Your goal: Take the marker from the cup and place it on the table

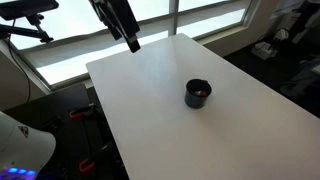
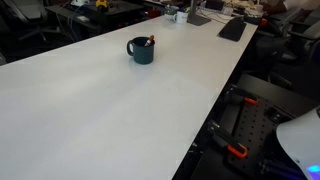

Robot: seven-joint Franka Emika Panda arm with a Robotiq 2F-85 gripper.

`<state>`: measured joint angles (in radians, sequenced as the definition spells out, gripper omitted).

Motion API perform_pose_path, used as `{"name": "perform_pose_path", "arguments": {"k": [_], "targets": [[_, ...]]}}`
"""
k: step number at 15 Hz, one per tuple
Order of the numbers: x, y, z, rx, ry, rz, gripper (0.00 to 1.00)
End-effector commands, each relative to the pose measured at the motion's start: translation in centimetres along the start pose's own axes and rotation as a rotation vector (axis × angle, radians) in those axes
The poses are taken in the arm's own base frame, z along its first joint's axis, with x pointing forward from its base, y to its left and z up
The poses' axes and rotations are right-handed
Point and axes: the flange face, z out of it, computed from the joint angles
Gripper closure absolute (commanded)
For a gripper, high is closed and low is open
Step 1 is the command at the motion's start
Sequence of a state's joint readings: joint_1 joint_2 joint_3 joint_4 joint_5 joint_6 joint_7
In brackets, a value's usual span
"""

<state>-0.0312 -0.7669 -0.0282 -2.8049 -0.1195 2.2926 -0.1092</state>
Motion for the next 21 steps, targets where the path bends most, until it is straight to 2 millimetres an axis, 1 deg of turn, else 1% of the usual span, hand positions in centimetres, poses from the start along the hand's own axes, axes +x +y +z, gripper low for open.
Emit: {"name": "perform_pose_path", "arguments": {"k": [1, 5, 19, 21], "targets": [[-0.11, -0.05, 0.2, 0.001, -0.007, 0.0, 0.0], [-0.26, -0.12, 0.68, 0.004, -0.02, -0.001, 0.0], [-0.25, -0.12, 0.7, 0.004, -0.02, -0.002, 0.0], [0.34, 0.11, 0.7, 0.002, -0.014, -0.019, 0.0]]}}
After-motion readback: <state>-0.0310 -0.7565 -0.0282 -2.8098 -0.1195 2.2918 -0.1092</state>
